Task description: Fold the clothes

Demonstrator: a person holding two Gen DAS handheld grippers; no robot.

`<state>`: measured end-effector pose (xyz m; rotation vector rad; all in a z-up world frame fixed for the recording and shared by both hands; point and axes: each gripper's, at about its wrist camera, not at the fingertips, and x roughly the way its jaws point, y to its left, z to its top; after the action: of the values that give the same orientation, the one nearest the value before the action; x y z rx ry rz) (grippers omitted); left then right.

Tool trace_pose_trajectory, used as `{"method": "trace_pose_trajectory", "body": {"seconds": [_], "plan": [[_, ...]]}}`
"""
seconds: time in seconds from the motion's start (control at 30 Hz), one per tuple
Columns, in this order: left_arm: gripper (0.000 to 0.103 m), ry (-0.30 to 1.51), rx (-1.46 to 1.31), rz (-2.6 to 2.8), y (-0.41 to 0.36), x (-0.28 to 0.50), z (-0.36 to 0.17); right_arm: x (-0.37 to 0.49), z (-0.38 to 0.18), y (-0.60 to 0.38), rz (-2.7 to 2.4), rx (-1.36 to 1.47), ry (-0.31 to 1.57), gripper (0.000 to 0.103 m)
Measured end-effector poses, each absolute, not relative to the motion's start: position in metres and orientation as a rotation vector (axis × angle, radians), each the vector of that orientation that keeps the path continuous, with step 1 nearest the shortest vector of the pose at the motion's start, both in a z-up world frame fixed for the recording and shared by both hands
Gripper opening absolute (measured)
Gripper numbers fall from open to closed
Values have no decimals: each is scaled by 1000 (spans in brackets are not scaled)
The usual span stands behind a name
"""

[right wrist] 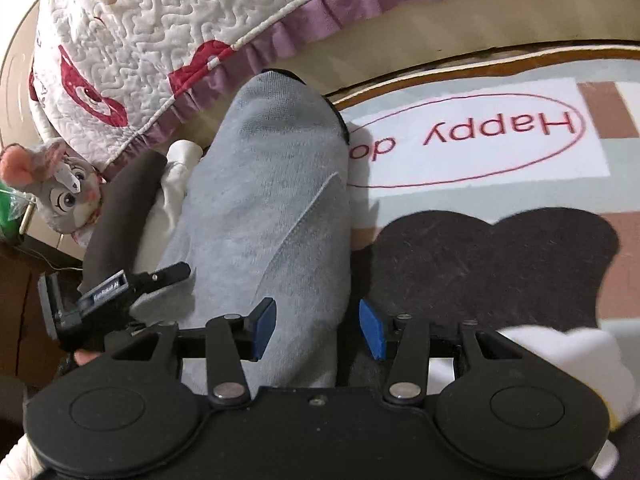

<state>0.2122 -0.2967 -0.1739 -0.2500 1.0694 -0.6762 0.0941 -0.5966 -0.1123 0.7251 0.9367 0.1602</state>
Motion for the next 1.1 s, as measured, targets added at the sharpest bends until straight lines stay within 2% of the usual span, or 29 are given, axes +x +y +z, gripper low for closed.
{"method": "trace_pose_trajectory", "body": {"seconds": [0.07, 0.13, 0.17, 0.27, 0.3, 0.37, 0.47, 0.5, 0.53, 0.57, 0.6, 0.63, 0.67, 0.77, 0.93, 1.0, 1.1], "plan": [[55, 1036, -152, -702, -308, 202, -168, 100, -119, -595, 171, 747, 933, 52], [44, 950, -38, -753, -315, 186, -158, 104, -125, -592, 179, 750, 935, 52], [44, 893, 15, -798, -317, 177, -153, 105, -128, -590, 183, 752, 936, 52], [45, 894, 101, -784, -322, 168, -154, 105, -130, -585, 204, 772, 941, 52], [48, 903, 80, -764, -321, 169, -155, 103, -129, -584, 211, 791, 944, 54], [63, 921, 26, -725, -317, 175, -158, 100, -126, -583, 234, 824, 939, 54], [67, 995, -108, -724, -311, 187, -167, 96, -117, -582, 283, 863, 914, 54], [65, 1016, -167, -739, -307, 190, -170, 95, -115, -580, 278, 842, 912, 54], [58, 1036, -227, -753, -304, 193, -173, 96, -114, -578, 261, 803, 909, 54], [42, 1056, -288, -768, -300, 196, -176, 97, -115, -577, 245, 771, 912, 54], [33, 1042, -253, -765, -302, 194, -173, 99, -117, -577, 229, 738, 915, 54], [24, 1022, -202, -759, -304, 192, -170, 100, -118, -576, 212, 706, 918, 54], [21, 1002, -151, -753, -305, 189, -166, 103, -123, -576, 209, 689, 918, 54], [18, 840, 42, -744, -320, 164, -143, 109, -137, -579, 208, 681, 914, 54], [17, 639, -37, -740, -286, 129, -91, 109, -137, -585, 217, 710, 865, 56], [17, 614, -13, -664, -275, 128, -90, 107, -128, -576, 238, 672, 832, 56], [17, 728, -69, -530, -251, 147, -123, 110, -121, -555, 282, 590, 825, 56]]}}
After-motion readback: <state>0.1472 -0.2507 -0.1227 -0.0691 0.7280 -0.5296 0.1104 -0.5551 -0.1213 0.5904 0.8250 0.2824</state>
